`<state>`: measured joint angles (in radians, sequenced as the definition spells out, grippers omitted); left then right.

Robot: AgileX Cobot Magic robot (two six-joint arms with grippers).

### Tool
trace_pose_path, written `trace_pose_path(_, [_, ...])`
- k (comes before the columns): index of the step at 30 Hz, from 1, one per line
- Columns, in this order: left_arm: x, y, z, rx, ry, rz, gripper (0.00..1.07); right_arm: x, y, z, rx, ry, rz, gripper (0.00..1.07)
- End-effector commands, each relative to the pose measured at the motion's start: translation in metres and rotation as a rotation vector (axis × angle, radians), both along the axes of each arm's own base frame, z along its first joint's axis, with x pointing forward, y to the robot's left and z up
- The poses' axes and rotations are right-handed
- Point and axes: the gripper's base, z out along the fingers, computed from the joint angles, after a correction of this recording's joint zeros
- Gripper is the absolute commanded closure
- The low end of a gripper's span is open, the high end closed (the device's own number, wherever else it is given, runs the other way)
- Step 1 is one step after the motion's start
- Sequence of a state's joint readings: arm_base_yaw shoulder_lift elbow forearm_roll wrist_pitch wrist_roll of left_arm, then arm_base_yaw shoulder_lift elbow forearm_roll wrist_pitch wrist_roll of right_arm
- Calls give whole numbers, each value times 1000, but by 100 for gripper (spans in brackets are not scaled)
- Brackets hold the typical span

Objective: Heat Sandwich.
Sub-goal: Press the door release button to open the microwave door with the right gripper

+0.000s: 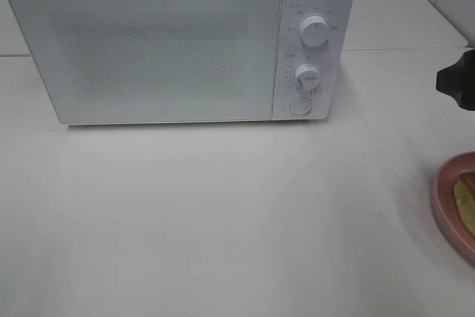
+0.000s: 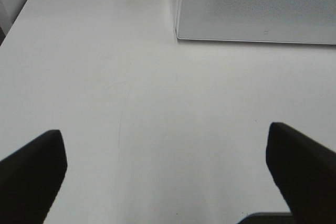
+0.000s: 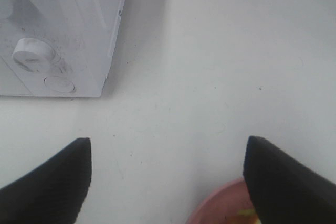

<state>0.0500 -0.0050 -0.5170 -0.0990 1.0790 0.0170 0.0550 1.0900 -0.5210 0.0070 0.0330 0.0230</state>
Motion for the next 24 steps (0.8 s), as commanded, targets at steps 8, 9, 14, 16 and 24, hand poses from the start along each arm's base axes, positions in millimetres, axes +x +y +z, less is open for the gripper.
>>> trace_pose_path(8, [-3, -1, 0, -12, -33, -9, 9, 18, 23, -21, 9, -207, 82, 31])
trace_pose_path(9, [-3, -1, 0, -12, -33, -9, 9, 21, 29, -27, 3, -218, 91, 31])
trace_pose_path(14, [-3, -1, 0, -12, -33, -9, 9, 28, 43, -37, -13, -235, 108, 31])
trace_pose_path(16, [-3, -1, 0, -12, -33, -9, 9, 29, 50, -41, -10, -248, 116, 31])
trace_pose_path(24, [-3, -1, 0, -12, -33, -9, 9, 33, 76, -55, 9, -300, 103, 31])
